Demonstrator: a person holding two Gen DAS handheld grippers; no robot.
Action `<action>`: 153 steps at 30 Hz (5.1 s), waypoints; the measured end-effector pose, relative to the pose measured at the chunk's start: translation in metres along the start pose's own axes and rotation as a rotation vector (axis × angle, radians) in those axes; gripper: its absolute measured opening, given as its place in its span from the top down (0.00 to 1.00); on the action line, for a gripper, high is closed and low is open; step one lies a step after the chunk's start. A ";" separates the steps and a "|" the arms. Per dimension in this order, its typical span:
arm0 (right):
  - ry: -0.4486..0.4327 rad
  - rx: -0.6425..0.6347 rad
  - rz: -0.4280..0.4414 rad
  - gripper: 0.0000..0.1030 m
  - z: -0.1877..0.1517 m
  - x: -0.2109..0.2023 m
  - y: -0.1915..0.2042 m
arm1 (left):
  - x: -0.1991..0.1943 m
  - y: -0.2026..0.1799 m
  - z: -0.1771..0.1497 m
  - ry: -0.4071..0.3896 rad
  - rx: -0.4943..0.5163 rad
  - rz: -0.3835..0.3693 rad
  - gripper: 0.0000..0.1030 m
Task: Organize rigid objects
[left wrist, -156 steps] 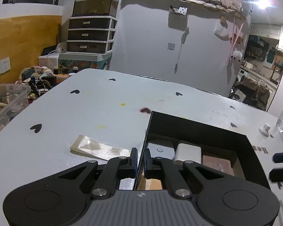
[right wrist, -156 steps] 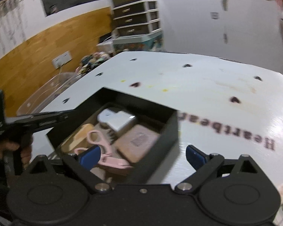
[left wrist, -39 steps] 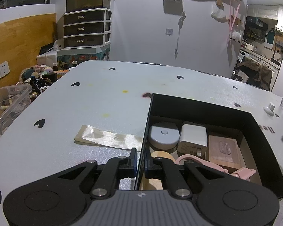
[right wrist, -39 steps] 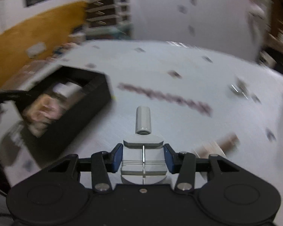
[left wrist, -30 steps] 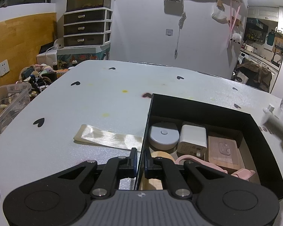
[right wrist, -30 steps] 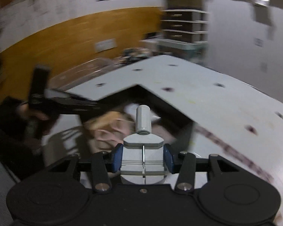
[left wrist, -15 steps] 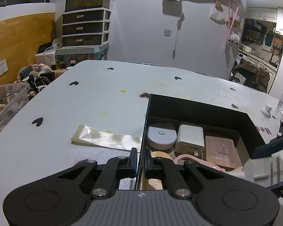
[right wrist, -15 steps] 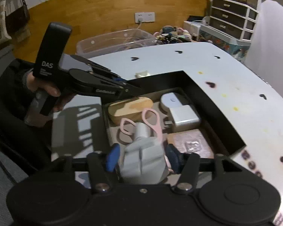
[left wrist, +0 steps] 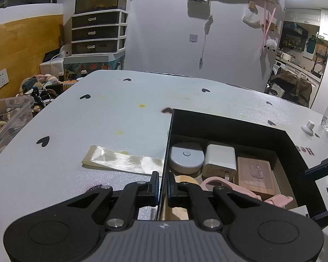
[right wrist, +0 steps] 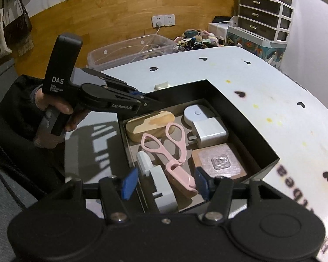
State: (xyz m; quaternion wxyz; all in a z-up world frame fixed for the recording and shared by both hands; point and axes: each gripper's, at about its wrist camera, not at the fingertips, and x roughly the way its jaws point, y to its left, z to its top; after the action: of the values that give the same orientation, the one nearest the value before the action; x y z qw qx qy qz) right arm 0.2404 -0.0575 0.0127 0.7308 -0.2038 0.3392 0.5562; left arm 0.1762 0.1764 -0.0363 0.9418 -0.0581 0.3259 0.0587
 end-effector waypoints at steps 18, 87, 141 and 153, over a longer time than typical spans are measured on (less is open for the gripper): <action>-0.141 0.066 -0.119 0.20 -0.014 -0.045 0.000 | -0.001 -0.001 0.001 0.002 0.005 0.010 0.94; -0.151 0.542 -0.650 0.54 -0.166 -0.068 -0.091 | 0.004 -0.004 0.001 0.017 -0.008 0.041 0.94; -0.104 0.178 -0.289 0.04 -0.003 -0.005 0.003 | -0.002 0.007 0.000 -0.054 -0.033 -0.048 0.94; -0.149 0.184 -0.284 0.00 -0.010 -0.018 0.003 | -0.004 0.005 0.001 -0.045 -0.031 -0.031 0.94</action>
State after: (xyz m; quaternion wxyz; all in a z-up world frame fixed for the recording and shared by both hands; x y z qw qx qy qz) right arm 0.2320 -0.0753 0.0195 0.8407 -0.1404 0.3012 0.4275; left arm 0.1734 0.1810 -0.0333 0.9486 -0.0763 0.3029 0.0503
